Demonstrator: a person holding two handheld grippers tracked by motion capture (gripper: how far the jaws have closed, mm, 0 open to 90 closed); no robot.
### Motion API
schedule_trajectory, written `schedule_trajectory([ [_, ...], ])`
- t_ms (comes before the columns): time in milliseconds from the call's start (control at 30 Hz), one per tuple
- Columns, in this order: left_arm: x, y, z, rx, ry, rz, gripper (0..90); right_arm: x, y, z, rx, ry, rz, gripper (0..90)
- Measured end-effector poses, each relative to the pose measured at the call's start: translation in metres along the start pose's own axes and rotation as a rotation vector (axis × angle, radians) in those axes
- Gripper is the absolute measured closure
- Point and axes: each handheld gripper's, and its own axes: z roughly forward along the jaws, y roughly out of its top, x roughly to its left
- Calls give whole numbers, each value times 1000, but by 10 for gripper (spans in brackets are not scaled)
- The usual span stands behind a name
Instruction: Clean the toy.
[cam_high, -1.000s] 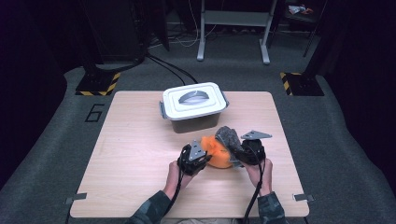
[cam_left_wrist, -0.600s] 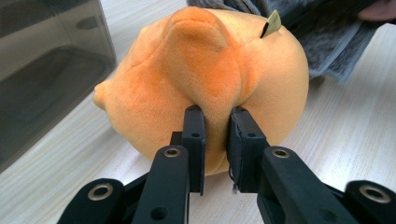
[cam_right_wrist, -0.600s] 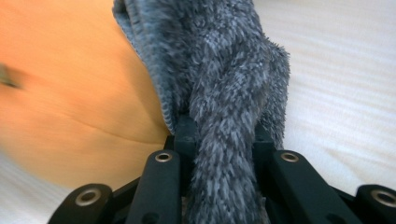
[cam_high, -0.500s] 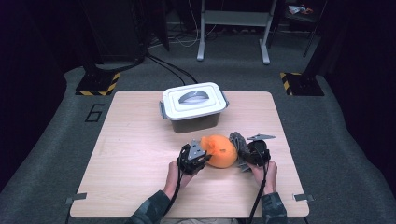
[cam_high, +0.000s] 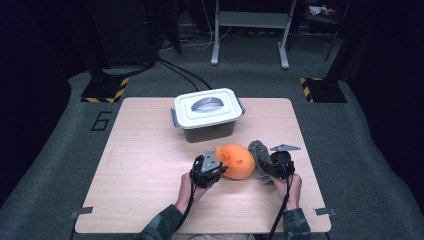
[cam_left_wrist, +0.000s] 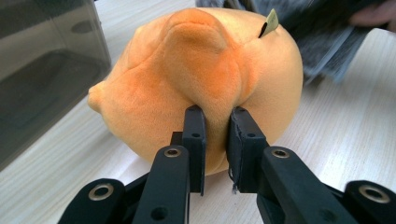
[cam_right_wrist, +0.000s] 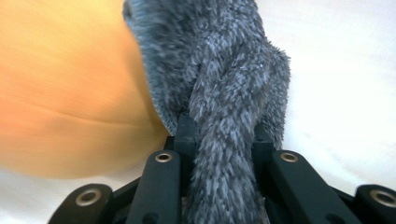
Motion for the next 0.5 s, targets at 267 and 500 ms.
schedule_trajectory([
  [267,-3,2,-1,11,-8,11,782,53,31,-37,-109,81,-147,726],
  [500,-2,1,0,16,-11,-2,783,82,35,-20,-82,120,-223,727],
])
